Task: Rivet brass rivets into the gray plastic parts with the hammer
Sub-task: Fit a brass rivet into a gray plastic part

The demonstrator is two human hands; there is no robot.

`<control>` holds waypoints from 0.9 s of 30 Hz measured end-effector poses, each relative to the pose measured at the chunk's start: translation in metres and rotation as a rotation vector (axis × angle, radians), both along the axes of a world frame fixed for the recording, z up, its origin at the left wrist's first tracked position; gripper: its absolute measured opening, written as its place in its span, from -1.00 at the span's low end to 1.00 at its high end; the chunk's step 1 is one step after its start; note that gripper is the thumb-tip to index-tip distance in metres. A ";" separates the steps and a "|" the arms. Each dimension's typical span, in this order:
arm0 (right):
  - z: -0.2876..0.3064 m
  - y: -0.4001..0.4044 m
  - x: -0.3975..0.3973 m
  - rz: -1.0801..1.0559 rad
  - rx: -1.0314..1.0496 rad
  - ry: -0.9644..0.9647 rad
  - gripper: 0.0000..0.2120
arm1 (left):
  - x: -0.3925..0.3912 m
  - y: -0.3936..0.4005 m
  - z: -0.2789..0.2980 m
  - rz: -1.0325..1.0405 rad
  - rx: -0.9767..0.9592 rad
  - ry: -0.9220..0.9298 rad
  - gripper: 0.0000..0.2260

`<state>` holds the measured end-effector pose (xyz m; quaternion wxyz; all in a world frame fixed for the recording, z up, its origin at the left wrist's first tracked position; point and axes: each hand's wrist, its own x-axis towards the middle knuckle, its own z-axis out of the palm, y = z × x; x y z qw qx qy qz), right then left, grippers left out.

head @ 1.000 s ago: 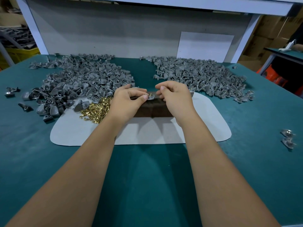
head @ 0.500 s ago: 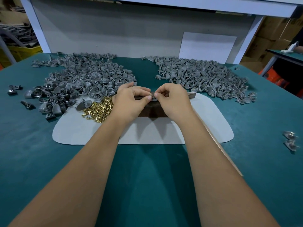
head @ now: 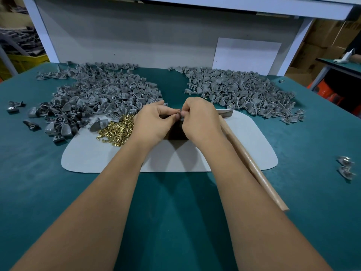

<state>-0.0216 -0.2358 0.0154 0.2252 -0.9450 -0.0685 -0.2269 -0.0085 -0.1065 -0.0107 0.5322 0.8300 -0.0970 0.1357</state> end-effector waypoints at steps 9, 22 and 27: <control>0.005 0.001 -0.001 -0.001 -0.082 0.001 -0.96 | 0.001 0.001 0.000 -0.024 -0.047 0.032 -0.85; -0.002 -0.005 -0.004 0.051 0.219 0.020 -0.88 | 0.000 0.002 -0.003 -0.018 -0.031 0.009 -0.85; -0.001 -0.010 -0.002 0.018 0.515 0.024 -0.81 | 0.001 0.003 -0.003 -0.024 -0.020 0.016 -0.88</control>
